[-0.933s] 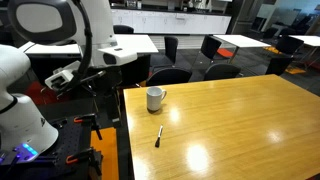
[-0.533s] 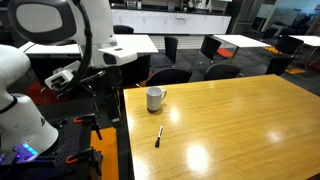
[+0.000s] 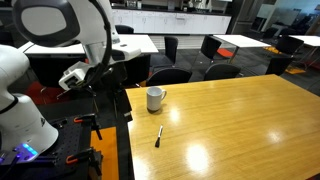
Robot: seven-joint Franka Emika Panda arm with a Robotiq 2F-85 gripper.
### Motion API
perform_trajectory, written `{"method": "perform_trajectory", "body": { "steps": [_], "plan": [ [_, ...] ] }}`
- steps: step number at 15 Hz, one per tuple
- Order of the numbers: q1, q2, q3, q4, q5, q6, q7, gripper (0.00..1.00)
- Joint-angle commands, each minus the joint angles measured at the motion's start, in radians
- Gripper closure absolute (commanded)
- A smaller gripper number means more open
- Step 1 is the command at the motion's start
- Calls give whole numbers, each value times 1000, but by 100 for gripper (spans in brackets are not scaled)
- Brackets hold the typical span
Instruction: Move the pen to the right
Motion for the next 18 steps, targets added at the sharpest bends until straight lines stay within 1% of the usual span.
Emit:
{"method": "perform_trajectory", "body": {
  "steps": [1, 3, 6, 10, 18],
  "plan": [
    [50, 44, -63, 18, 33, 79, -144, 0],
    [77, 59, -94, 28, 54, 94, -229, 0],
    [120, 86, -134, 47, 93, 85, -356, 0],
    [168, 132, -168, 70, 146, 79, -513, 0],
    [216, 257, -170, 116, 254, 49, -823, 0]
  ]
}}
